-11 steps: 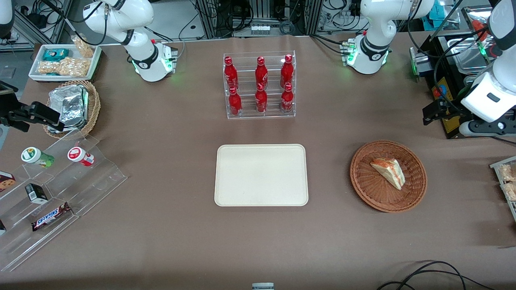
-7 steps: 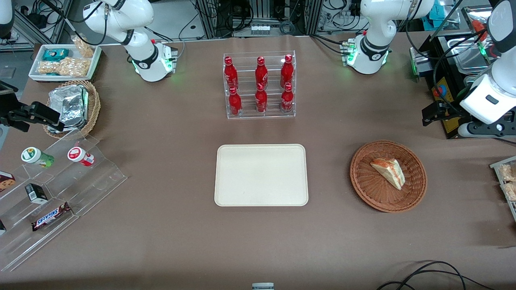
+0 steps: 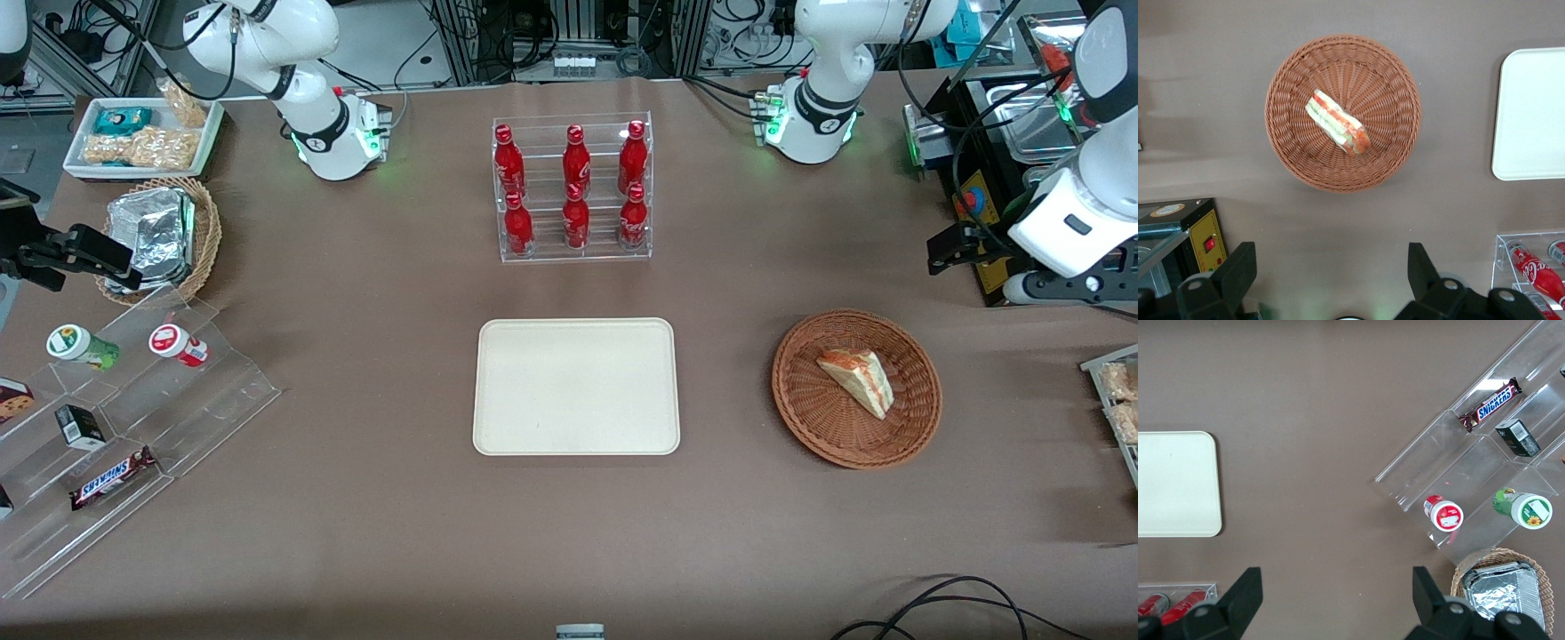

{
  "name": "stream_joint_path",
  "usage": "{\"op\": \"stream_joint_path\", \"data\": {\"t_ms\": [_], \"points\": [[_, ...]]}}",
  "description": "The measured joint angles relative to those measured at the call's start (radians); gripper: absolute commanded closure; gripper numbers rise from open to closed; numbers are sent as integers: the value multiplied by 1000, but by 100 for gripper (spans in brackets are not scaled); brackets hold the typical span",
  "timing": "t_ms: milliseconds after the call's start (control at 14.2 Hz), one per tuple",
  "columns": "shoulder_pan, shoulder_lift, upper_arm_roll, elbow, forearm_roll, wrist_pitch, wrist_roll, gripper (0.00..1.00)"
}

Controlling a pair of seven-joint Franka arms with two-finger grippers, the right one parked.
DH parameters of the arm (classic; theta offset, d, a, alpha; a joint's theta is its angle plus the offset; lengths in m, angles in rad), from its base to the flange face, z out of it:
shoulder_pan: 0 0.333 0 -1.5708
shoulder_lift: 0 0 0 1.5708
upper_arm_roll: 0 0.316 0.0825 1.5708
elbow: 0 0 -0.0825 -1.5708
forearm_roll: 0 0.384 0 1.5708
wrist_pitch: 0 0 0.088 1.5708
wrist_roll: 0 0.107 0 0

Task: Place sandwich from basket to tray
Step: 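Move the left gripper from rest toward the wicker basket, then lower the open left gripper over the wrapped sandwich in the basket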

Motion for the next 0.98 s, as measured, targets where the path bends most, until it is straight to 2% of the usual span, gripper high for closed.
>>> {"op": "stream_joint_path", "data": {"t_ms": [351, 702, 842, 982], "points": [[-3, 46, -1, -89, 1, 44, 0, 0], [0, 154, 4, -236, 3, 347, -2, 0], [3, 165, 10, -339, 2, 530, -82, 0], [3, 171, 12, -407, 1, 630, -282, 0]]}}
